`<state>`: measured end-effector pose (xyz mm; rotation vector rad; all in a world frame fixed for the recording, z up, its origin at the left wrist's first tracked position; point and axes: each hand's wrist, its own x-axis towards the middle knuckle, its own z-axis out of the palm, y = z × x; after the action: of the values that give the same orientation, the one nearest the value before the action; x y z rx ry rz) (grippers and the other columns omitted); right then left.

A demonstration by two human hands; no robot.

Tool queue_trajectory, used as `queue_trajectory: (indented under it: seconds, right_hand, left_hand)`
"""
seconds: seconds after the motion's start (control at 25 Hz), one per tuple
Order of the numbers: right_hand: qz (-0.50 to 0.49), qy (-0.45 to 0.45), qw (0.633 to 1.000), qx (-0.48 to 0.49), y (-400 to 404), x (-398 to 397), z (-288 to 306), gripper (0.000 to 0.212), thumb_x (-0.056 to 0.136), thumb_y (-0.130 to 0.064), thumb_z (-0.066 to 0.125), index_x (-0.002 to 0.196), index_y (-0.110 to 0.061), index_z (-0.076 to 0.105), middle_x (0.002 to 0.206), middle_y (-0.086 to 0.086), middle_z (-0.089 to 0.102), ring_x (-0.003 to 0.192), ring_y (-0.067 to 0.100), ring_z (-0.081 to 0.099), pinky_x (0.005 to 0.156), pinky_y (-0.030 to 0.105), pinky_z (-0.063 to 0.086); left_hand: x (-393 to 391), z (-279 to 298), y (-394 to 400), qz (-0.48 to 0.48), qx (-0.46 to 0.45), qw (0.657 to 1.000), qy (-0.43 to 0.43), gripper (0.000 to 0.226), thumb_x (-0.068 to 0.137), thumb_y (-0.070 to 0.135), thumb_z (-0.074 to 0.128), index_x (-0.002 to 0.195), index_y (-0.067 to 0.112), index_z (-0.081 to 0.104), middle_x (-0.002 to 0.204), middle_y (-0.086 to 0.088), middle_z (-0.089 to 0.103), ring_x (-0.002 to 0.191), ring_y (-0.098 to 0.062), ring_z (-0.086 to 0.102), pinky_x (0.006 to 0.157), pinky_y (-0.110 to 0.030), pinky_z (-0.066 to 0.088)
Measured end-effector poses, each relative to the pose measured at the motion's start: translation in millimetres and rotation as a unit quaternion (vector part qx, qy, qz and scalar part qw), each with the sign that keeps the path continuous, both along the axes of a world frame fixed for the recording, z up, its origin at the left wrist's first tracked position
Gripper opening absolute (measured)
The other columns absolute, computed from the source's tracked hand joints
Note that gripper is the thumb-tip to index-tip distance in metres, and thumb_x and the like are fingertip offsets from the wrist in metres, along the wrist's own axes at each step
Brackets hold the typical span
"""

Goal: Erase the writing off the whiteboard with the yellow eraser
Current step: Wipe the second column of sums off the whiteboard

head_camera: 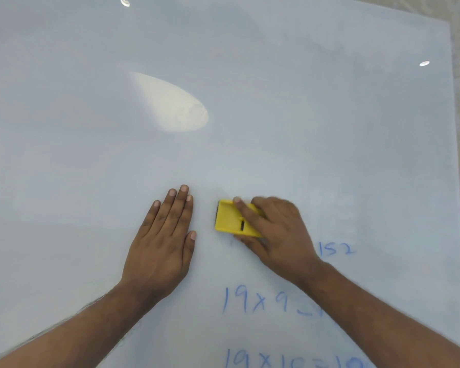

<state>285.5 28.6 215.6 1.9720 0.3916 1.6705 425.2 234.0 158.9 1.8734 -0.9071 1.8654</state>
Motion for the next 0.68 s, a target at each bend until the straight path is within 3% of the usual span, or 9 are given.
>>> queue_trajectory:
  seconds: [0.2,0.48,0.68]
  right_hand:
    - [-0.019,0.067,0.991,-0.114,-25,-21,-28,0.052,0.100,-0.045,0.047,0.143,-0.015,0.046,0.114,0.008,0.060,0.097,0.028,0.054,0.083,0.038,0.041]
    - [-0.008,-0.020,0.999,0.044,-28,-24,13,0.055,0.095,-0.044,0.050,0.139,-0.011,0.052,0.113,0.016,0.061,0.098,0.036,0.059,0.086,0.042,0.044]
    - [-0.002,0.057,0.997,-0.043,-20,-18,-35,0.053,0.100,-0.043,0.046,0.143,-0.014,0.046,0.115,0.011,0.059,0.098,0.031,0.055,0.086,0.041,0.043]
  left_hand:
    - [0,-8,1,0.002,0.005,1.000,0.001,0.060,0.105,0.029,0.029,0.159,0.003,0.023,0.169,-0.011,0.018,0.157,-0.024,0.016,0.126,-0.045,0.018]
    - [-6,-14,-6,0.001,0.002,1.000,0.013,0.060,0.104,0.027,0.032,0.158,0.001,0.024,0.168,-0.012,0.020,0.156,-0.026,0.019,0.126,-0.046,0.020]
    - [-9,-15,-8,-0.002,0.011,1.000,0.014,0.060,0.104,0.028,0.030,0.158,0.002,0.024,0.168,-0.012,0.020,0.156,-0.026,0.019,0.126,-0.046,0.019]
